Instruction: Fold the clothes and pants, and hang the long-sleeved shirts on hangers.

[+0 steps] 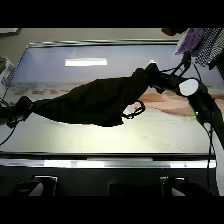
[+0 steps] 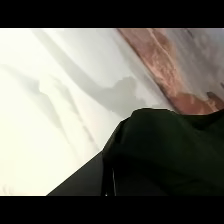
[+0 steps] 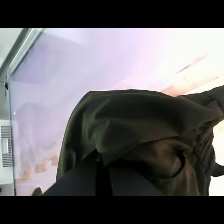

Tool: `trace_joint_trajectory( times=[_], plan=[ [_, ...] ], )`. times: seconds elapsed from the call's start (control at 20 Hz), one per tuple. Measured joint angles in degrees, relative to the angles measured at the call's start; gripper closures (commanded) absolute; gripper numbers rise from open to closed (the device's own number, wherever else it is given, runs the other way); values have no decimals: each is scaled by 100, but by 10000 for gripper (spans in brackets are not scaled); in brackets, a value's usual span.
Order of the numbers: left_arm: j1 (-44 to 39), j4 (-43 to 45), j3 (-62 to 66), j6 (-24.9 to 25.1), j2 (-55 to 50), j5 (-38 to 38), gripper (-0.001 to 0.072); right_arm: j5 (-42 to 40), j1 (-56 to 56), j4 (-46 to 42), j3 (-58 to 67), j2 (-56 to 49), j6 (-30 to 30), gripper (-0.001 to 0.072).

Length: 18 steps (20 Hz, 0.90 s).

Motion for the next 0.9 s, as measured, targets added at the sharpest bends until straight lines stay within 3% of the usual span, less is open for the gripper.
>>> trace_joint_trajectory(
  times=[0.35, 0.55, 0.75, 0.9],
  plan=[
    [0, 658, 2, -125, -170, 26, 697, -280, -4, -470, 4, 216, 59, 664],
    [0, 428, 4, 87, 59, 402, 697, -376, -11, -643, 17, 791, 50, 664],
    [9, -890, 35, 1285, 280, 868, 697, -116, -22, -859, 24, 1458, -50, 664],
    [0, -2365, 44, 2533, 313, 1038, 697, 763, -17, -901, 24, 1816, -74, 663]
  ],
)
